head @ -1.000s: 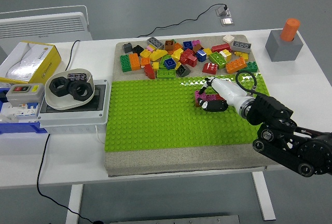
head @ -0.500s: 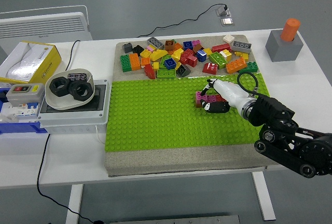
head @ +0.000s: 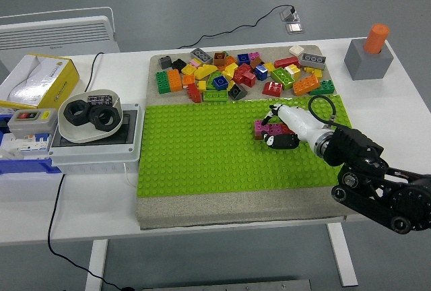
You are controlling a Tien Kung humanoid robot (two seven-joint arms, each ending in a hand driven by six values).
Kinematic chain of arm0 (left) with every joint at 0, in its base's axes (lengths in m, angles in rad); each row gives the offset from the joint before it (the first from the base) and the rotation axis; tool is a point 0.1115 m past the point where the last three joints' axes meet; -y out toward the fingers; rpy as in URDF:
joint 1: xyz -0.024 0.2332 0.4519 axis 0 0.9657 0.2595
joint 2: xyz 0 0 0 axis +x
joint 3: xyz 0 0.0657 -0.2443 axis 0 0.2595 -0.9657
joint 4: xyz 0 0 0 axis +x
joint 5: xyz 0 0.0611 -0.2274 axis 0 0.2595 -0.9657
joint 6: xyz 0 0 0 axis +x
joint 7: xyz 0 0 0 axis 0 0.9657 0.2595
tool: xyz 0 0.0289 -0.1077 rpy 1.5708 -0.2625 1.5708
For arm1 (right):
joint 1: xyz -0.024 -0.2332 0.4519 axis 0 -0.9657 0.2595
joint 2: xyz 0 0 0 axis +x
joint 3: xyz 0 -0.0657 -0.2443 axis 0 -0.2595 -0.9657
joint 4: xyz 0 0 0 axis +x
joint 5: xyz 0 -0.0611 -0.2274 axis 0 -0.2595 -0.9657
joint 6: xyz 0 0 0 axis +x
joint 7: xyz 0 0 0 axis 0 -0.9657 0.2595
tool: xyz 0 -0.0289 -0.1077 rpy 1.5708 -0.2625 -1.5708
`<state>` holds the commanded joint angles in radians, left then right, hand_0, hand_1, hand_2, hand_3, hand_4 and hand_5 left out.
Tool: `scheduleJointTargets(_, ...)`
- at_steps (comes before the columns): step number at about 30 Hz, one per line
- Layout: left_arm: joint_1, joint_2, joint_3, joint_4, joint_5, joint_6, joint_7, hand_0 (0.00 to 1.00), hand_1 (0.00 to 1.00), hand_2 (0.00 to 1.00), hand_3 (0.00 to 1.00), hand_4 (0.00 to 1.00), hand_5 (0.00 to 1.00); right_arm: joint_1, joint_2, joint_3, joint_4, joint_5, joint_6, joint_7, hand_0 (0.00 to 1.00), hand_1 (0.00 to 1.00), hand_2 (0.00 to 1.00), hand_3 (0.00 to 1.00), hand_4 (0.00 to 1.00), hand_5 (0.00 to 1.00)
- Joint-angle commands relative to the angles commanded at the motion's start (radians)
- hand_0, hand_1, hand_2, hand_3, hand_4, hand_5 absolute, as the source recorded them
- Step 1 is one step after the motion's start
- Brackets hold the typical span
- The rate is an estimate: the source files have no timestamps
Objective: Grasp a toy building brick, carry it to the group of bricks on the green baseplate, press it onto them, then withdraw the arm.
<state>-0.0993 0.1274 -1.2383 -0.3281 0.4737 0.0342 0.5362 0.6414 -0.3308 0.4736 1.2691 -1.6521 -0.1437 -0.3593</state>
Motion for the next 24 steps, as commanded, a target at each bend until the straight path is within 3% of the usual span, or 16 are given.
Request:
scheduleJointTargets(15,0.003,-0.001,-0.001,-0.001,0.002,0.003,0.000,0.634,0.592,0.751,0.982,0.998,0.998,0.002,-0.004,-0.003,0.002,-0.004,0.001,-0.002,0.996,0.909,0.950,0.667,0.541,0.412)
scheduleJointTargets(24,0.005,-0.003,0.001,-0.001,-0.002,0.005,0.001,0.637,0.592,0.753,0.983,0.998,0.998,-0.010,-0.085,0.067,0.141,0.103,-0.028,0.031,0.984,0.904,0.936,0.671,0.555,0.412)
